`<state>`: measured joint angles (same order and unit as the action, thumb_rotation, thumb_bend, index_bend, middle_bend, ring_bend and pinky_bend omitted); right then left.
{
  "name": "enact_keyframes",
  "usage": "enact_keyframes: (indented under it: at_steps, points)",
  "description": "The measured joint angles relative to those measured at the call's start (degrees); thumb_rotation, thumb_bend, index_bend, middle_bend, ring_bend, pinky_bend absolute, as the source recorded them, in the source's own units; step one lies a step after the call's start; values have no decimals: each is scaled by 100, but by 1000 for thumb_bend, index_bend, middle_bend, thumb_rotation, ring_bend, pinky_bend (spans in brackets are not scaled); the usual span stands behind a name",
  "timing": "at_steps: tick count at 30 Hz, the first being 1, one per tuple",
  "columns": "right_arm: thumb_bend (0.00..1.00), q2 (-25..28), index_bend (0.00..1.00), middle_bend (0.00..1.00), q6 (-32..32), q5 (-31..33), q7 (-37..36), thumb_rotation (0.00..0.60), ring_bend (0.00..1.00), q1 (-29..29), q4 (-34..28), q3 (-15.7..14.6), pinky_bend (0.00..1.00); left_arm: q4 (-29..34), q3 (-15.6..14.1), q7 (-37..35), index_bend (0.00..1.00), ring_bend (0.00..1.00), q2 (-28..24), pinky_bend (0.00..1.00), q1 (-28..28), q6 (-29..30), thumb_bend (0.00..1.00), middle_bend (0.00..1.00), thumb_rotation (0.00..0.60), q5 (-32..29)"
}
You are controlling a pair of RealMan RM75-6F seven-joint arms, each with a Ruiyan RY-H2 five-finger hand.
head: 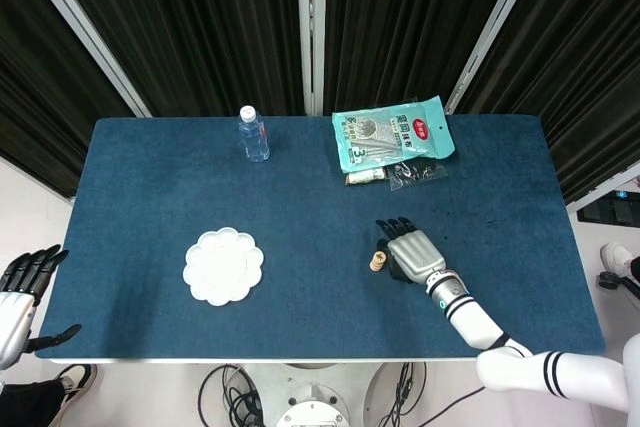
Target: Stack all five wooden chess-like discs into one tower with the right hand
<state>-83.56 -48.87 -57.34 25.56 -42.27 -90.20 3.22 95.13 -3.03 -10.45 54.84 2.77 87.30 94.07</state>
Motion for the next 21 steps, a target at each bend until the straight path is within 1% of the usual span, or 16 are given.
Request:
enact_keyframes:
  at_steps: [21]
  points:
    - [868,15,337,0,-156,42,126,405,0,25,-133,-87,0,-7,-7,8,64,0,8,0,21,-59,0,4,600,-13]
